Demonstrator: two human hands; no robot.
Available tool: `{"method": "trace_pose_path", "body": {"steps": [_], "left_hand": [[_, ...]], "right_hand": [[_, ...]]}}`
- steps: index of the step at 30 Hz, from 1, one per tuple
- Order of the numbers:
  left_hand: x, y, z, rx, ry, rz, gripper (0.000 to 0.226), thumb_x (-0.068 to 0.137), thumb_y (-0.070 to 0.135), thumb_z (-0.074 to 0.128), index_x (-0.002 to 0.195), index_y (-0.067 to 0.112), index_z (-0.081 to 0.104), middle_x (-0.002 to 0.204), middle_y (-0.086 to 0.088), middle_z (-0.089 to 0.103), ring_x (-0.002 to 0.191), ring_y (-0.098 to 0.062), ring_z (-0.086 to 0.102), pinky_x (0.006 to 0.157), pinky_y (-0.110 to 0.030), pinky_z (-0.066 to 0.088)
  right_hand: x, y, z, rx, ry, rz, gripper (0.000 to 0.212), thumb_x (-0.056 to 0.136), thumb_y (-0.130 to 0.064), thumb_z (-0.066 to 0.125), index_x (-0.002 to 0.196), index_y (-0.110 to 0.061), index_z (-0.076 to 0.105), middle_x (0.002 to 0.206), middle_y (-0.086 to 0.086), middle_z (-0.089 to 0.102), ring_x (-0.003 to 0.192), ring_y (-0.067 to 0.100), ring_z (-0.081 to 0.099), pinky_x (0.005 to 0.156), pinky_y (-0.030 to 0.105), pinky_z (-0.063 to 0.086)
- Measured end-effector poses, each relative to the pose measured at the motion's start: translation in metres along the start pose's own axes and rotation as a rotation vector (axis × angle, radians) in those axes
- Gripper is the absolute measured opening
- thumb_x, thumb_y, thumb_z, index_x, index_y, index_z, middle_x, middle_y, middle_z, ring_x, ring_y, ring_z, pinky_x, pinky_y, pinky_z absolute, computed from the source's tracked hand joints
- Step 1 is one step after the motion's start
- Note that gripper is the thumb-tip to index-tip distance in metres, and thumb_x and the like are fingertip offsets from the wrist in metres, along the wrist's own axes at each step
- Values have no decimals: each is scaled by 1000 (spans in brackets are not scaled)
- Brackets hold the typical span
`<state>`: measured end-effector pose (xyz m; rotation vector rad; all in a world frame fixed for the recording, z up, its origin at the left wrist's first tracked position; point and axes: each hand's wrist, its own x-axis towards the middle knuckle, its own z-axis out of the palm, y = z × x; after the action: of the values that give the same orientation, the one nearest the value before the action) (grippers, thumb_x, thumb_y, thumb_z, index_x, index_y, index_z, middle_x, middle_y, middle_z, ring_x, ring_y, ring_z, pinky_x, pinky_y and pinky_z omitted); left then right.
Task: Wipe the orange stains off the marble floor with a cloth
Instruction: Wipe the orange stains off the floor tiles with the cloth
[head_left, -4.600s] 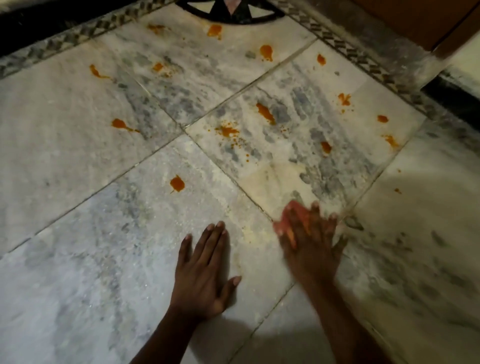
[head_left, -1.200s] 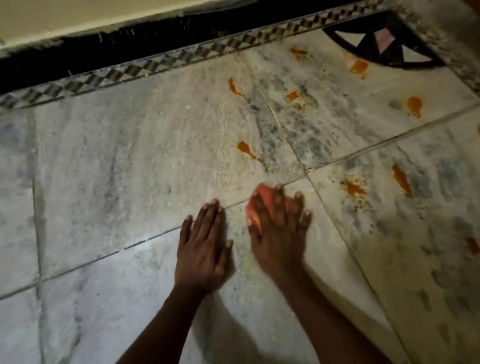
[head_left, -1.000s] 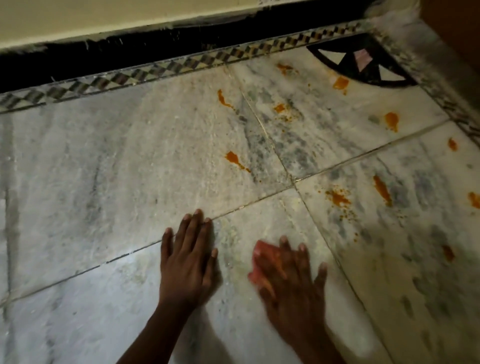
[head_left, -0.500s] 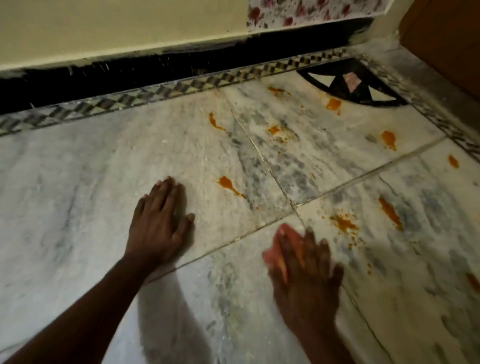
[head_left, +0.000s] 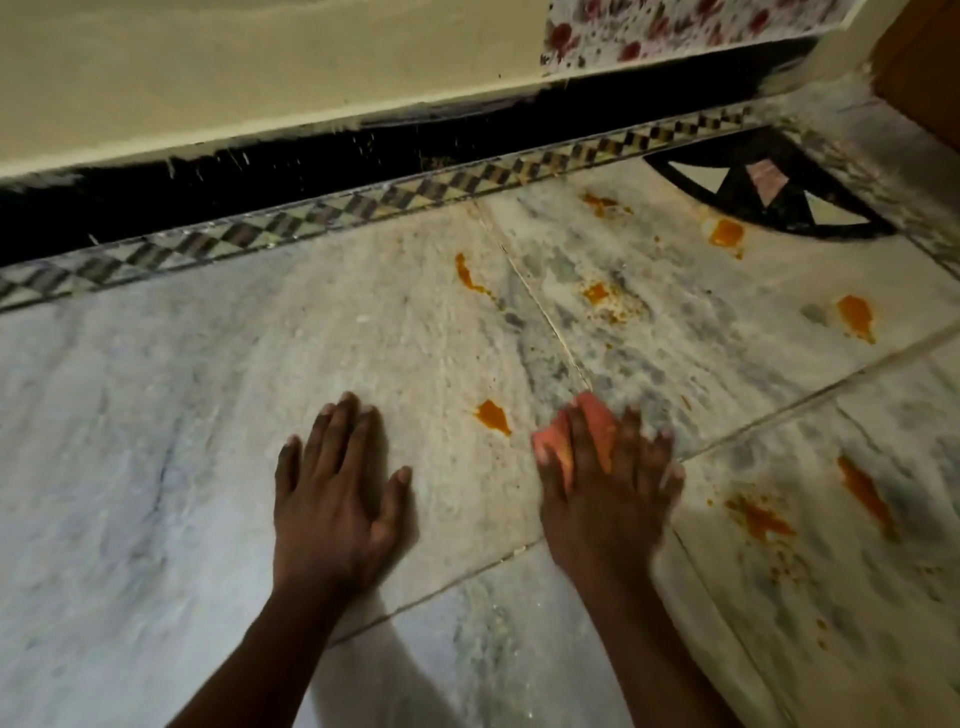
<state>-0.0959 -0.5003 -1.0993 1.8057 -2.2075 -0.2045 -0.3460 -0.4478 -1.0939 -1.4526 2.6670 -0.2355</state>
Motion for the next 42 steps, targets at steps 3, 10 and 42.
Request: {"method": "trace_pose_path", "body": {"steps": [3, 10, 42], "left_hand": [[1, 2, -2, 7, -16, -15, 75, 101, 59, 40, 166, 22, 35, 178, 0, 23, 165, -22, 20, 130, -53, 19], [3, 3, -6, -33, -20, -20, 76, 101, 59, 39, 166, 21, 36, 178, 0, 22, 165, -21, 20, 130, -54, 19], [7, 5, -21, -85, -125, -20, 73, 102, 44, 40, 167, 12, 30, 178, -9, 19, 166, -27, 16, 131, -59, 15]], "right_hand": [[40, -57, 9, 19, -27, -149, 67, 98, -72, 23, 162, -50, 28, 179, 9, 7, 162, 48, 1, 128, 67, 9], [-27, -7, -11, -66, -77, -329, 63, 96, -76, 32, 156, -66, 21, 176, -3, 21, 160, 35, 25, 122, 66, 15], [-66, -42, -12, -45, -193, 82, 74, 101, -62, 33, 166, -40, 6, 173, 14, 29, 155, 51, 28, 111, 82, 25]]}}
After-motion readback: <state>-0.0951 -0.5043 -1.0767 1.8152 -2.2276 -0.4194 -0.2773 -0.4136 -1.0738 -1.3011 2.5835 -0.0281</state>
